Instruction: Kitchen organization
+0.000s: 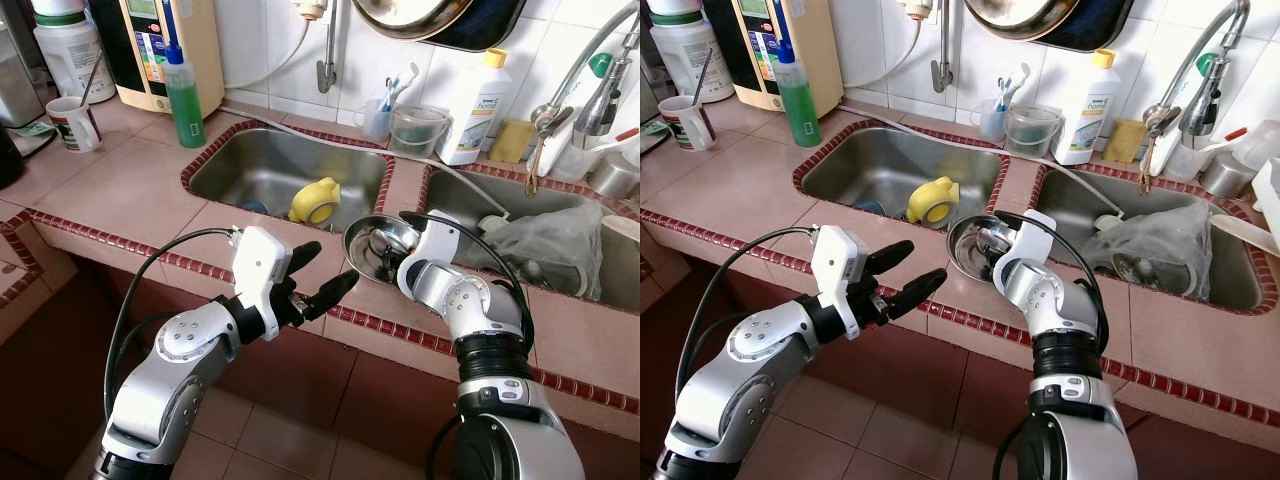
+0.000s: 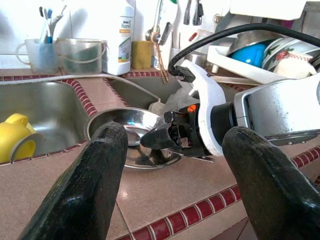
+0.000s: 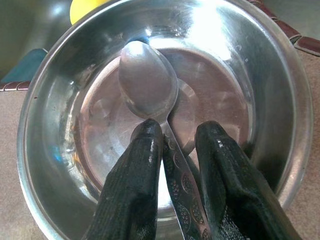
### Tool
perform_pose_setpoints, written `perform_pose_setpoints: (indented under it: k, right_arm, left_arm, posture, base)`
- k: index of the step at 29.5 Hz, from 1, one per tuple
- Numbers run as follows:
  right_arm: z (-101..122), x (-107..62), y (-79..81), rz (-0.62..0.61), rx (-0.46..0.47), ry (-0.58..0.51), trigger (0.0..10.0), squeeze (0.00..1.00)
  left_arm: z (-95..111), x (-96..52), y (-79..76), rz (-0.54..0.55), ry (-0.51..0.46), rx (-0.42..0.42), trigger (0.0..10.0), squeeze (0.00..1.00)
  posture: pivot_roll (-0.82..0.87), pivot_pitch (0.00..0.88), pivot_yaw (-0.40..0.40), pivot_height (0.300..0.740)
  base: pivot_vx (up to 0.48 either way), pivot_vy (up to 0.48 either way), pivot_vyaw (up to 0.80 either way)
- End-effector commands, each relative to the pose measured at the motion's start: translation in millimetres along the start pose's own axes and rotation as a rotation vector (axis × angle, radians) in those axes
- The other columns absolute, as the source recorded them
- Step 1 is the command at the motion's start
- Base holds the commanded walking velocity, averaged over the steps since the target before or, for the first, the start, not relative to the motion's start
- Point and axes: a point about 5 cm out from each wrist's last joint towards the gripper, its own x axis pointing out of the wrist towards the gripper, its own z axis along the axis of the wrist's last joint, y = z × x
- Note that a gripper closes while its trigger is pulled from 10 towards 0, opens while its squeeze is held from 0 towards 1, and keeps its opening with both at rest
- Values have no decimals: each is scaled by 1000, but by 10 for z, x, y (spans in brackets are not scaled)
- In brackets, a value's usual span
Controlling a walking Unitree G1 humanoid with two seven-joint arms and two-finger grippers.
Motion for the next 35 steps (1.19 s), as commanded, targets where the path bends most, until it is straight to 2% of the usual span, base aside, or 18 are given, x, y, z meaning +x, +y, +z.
perform_pose_setpoints:
  k: [1,4,5,6,10,11,12,18,22,23,24,25,27,35]
  right_arm:
    - [-53,20,-33,-9,3,40,10000,0]
    - [-51,22,-29,0,8,45,10000,0]
    - [-52,22,-27,1,8,46,10000,35]
    - [-62,25,-27,0,9,54,10000,1000]
    - [-76,31,-33,-9,-13,62,10000,1000]
    - [-73,30,-39,-15,-24,68,10000,525]
    - [-62,29,-46,-21,-36,62,10000,0]
    - [-13,26,-75,-16,-76,61,10000,0]
    - [-7,22,-116,-12,-60,116,10000,0]
    - [-7,27,-161,-27,-44,132,4667,0]
    - [-10,29,-177,-31,-36,141,4667,0]
    - [-7,30,-198,-36,-34,141,0,0]
    - [-18,32,-218,-35,-1,162,0,0]
    - [-39,41,-250,-46,32,184,0,0]
  left_arm:
    - [40,-3,-22,-15,-7,12,10000,0]
    - [36,-5,-29,-16,-6,11,10000,0]
    - [36,-5,-31,-16,-6,10,10000,0]
    - [35,-5,-34,-16,-6,9,10000,0]
    - [33,-6,-38,-15,-6,6,10000,0]
    - [33,-6,-37,-14,-6,5,10000,0]
    - [32,-7,-37,-13,-6,4,10000,0]
    - [30,-8,-36,-14,-4,3,10000,0]
    - [32,-6,-33,-14,-4,4,10000,0]
    - [31,-7,-31,-13,-4,5,10000,0]
    - [32,-6,-32,-13,-4,5,10000,0]
    - [34,-5,-30,-12,-5,6,10000,0]
    - [36,-6,-25,-10,-6,5,10000,0]
    - [37,-16,-35,-36,2,5,10000,0]
  posture:
    - [110,0,-85,740]
    - [109,0,-86,740]
    - [109,0,-86,740]
    - [110,0,-87,740]
    - [110,0,-86,740]
    - [109,0,-86,740]
    - [109,0,-86,740]
    - [107,0,-85,740]
    - [103,0,-86,740]
    - [101,0,-85,740]
    - [102,0,-87,740]
    - [103,0,-88,740]
    - [102,0,-87,740]
    - [103,0,-84,740]
  base:
    - [0,0,0]
    - [0,0,0]
    - [0,0,0]
    - [0,0,0]
    - [0,0,0]
    - [0,0,0]
    - [0,0,0]
    - [0,0,0]
    - [0,0,0]
    - [0,0,0]
    - [0,0,0]
    - [0,0,0]
    - [0,0,0]
    - [0,0,0]
